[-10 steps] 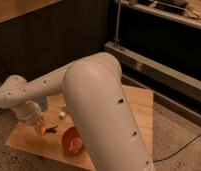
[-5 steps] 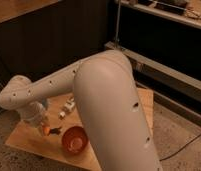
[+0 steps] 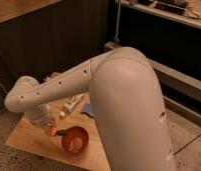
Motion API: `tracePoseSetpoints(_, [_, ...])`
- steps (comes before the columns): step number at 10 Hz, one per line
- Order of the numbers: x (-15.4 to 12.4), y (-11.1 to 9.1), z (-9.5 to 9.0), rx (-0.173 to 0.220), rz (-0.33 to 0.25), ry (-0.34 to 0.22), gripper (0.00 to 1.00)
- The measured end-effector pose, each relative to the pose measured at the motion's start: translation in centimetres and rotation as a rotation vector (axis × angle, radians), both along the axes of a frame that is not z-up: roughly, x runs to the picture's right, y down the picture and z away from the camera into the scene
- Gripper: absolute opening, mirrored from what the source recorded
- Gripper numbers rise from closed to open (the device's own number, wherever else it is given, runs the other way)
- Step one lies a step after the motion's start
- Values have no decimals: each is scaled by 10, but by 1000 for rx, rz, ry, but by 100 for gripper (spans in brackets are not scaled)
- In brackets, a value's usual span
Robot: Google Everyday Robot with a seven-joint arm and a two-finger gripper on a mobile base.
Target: Place the pepper in the ceramic bowl
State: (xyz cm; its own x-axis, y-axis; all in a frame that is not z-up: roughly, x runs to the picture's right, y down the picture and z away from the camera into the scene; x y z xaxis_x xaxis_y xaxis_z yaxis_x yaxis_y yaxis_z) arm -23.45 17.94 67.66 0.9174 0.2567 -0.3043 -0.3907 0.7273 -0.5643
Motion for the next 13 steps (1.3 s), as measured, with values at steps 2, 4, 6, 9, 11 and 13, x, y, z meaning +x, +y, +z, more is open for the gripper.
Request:
tracePoseSetpoints(2, [11,5,-7,3,9,19,0])
tracePoseSetpoints(4, [24,13,-13,3,15,43,0])
tracePoseSetpoints(6, [38,21,-18,2,30,71,0])
tracePoseSetpoints(9, [55,28,-21,-2,60,101,0])
tracePoseSetpoints(11, [65,32,-21,-8,86,116,0])
tracePoseSetpoints(13, [71,37,-20,-18,92,126,0])
